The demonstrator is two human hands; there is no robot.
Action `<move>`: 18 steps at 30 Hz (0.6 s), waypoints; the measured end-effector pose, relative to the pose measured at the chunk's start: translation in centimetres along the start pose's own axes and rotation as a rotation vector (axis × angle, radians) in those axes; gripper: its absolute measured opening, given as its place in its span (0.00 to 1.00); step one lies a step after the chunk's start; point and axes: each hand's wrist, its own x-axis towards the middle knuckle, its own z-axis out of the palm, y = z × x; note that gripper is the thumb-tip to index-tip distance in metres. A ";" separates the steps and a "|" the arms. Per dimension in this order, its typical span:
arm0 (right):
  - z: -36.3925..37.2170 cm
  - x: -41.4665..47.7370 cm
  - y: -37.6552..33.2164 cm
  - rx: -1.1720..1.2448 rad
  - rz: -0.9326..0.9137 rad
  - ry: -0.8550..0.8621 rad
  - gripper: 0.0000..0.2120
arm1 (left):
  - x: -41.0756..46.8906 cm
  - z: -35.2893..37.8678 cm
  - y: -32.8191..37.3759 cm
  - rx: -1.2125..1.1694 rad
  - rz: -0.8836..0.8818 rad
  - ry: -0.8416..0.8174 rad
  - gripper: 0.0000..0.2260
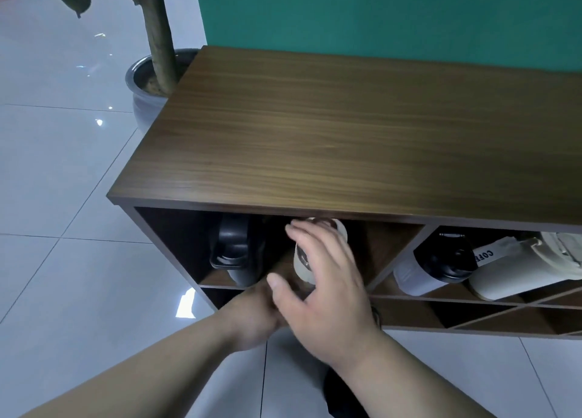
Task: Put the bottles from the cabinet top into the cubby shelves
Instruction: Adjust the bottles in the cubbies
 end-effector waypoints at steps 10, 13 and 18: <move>6.6 2.5 -2.4 0.111 0.370 -0.264 0.46 | -1.5 -3.6 -6.7 -0.015 -0.326 0.349 0.25; 7.7 3.0 -2.4 0.115 0.406 -0.235 0.45 | -0.7 -4.1 -6.9 -0.085 -0.296 0.433 0.29; 8.4 3.5 -2.4 0.136 0.413 -0.222 0.45 | 0.2 -4.1 -6.2 -0.086 -0.252 0.502 0.25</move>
